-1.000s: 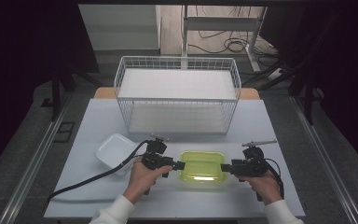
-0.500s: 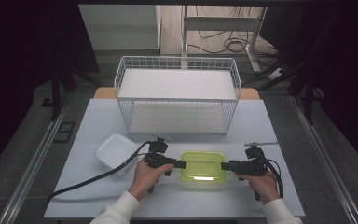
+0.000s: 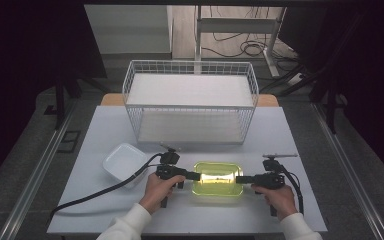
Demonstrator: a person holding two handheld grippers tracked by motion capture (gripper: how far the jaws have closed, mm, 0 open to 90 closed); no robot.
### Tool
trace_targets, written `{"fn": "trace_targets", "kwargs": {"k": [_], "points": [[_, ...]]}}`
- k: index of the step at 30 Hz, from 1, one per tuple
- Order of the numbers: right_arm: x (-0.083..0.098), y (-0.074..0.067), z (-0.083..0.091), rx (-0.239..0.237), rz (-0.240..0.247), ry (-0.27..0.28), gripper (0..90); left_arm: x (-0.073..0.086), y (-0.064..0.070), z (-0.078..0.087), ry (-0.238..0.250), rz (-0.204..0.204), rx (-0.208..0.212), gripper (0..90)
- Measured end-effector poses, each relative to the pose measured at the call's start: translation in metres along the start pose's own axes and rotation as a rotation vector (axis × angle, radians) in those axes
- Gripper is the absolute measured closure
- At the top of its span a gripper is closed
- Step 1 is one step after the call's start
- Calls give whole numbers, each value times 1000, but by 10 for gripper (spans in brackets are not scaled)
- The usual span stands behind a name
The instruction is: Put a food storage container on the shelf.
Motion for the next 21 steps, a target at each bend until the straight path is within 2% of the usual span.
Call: {"fn": "trace_targets", "kwargs": {"k": [5,9,14,21], "points": [[-3,-2,5,5,-1,36,778,-2,5,5,34,-16,7,765],[-3,-4,6,4,4,43,786,-5,6,8,59,-26,-1,785],[-5,-8,8,8,32,61,790,-7,8,10,79,-42,-7,798],[-8,-14,13,2,65,88,791,-9,15,20,106,-74,7,798]]}}
Point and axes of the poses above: each handheld gripper's, and its own axes: z roughly backward along the jaws, x roughly out of its underside, y roughly to its right, the point moved 10 cm from there along -z, roughly forward along the jaws
